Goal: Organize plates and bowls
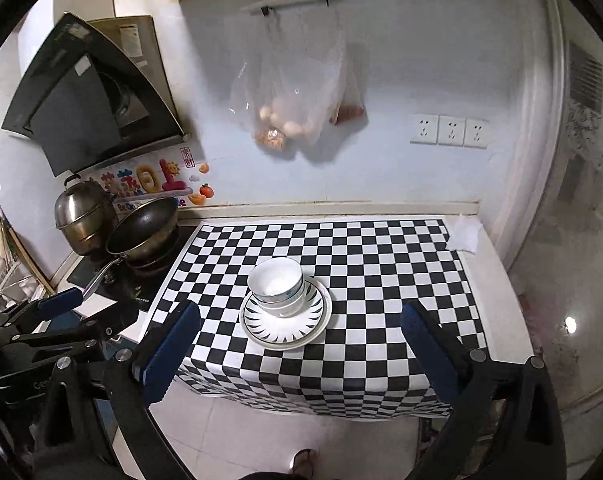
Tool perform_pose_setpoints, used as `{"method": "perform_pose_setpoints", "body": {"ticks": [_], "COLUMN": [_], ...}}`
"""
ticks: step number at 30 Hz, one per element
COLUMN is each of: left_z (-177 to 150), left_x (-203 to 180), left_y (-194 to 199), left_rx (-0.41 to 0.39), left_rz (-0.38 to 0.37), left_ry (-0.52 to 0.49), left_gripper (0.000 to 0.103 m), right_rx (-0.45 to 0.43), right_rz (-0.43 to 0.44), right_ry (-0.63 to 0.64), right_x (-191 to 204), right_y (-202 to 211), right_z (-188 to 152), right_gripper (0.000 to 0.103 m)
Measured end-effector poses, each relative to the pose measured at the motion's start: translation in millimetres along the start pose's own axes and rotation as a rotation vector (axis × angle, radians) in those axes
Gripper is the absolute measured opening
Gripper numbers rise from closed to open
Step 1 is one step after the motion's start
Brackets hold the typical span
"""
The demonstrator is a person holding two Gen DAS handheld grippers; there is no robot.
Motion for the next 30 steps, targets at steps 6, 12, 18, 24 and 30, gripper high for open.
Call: {"method": "perform_pose_setpoints", "body": {"ticks": [6,12,18,24,30], "left_z": [-17.6,-30.1,-37.2,-42.9,-44.9], "left_x": [-6.0,-4.8,-4.3,-3.8,-5.7], "left_y": [27.5,42.1,48.6,52.5,53.7], "left_rx": [-0.021,-0.031,-0.034,-0.029,-0.025], "left_rz": [0.015,0.024,0.030,0.023,0.017], "left_ry": [0.005,0.021,0.025,0.025,0.022], "left_gripper": [0.091,0.091,0.091,0.091,0.091], "right_rx": [-0.024,-0.041,-0.036,-0.043,-0.044], "right_rz": [-0.012,-0.021,-0.022,-0.040,-0.058], "right_ry": [0.007,0.025,0.029,0.035,0.039], "right_x": [-5.9,-6.3,-6.9,-8.6,-12.5], "right_y": [36.3,60.0,64.6,71.8,74.1], "right_z": [-14.1,-26.9,-31.1,-36.2,-35.7], "right_gripper": [0.103,0.103,0.103,0.103,0.103]}}
Point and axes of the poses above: each gripper's, at about its wrist camera, not at the fingertips, and y roughly against the way its jaws point, x to its left, z to its top, the point moved 4 cm from there along -y, roughly the way its jaws point, and after that the axes turned 11 degrees about -z, right-handed, at the moved point
